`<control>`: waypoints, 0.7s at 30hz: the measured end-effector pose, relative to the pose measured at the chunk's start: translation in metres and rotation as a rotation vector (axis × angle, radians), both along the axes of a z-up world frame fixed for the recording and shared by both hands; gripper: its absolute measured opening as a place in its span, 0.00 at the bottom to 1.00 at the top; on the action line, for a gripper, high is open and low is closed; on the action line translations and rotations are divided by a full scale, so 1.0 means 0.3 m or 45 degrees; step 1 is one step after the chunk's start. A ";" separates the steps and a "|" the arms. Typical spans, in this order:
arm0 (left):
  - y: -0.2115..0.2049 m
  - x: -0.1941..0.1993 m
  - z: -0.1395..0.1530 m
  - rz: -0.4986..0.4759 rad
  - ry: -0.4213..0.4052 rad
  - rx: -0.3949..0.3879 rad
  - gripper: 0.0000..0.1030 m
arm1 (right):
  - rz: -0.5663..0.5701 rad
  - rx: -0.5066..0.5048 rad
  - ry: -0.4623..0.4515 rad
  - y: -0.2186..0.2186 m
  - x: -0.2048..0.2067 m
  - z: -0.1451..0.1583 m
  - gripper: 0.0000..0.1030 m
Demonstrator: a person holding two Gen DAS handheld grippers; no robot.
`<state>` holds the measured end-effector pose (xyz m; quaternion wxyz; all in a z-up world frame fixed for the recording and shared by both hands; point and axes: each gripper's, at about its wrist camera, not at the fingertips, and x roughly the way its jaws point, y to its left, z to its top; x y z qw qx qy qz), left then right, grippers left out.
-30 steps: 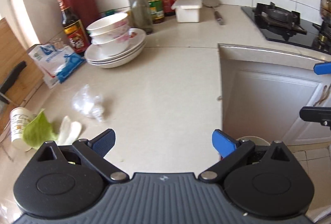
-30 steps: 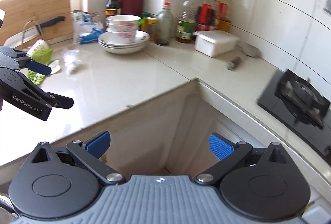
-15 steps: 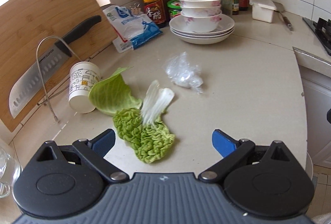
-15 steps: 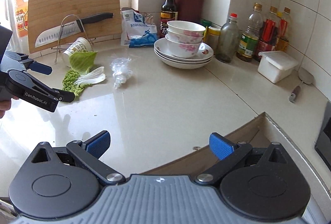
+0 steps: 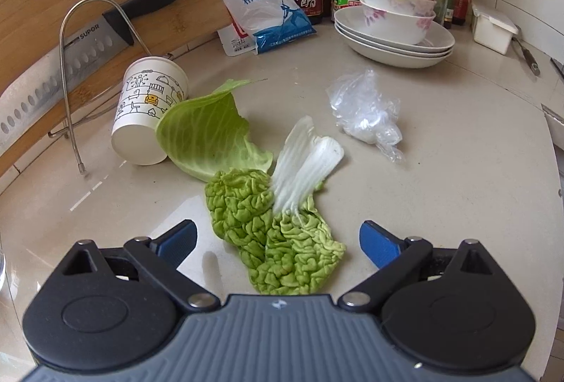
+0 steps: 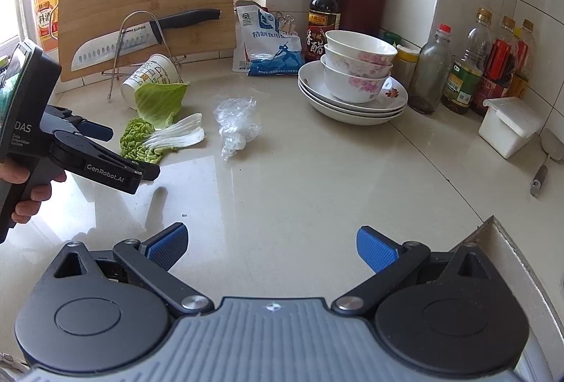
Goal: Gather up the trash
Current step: 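Grasp the crinkled green cabbage leaf with the left tool while the right tool grasps the plastic bag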
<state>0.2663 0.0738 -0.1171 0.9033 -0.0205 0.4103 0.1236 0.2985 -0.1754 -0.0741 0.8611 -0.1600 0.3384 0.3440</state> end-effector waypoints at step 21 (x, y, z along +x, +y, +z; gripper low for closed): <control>0.023 0.043 0.033 -0.048 0.015 -0.142 0.17 | 0.104 0.025 0.033 0.082 0.113 -0.026 1.00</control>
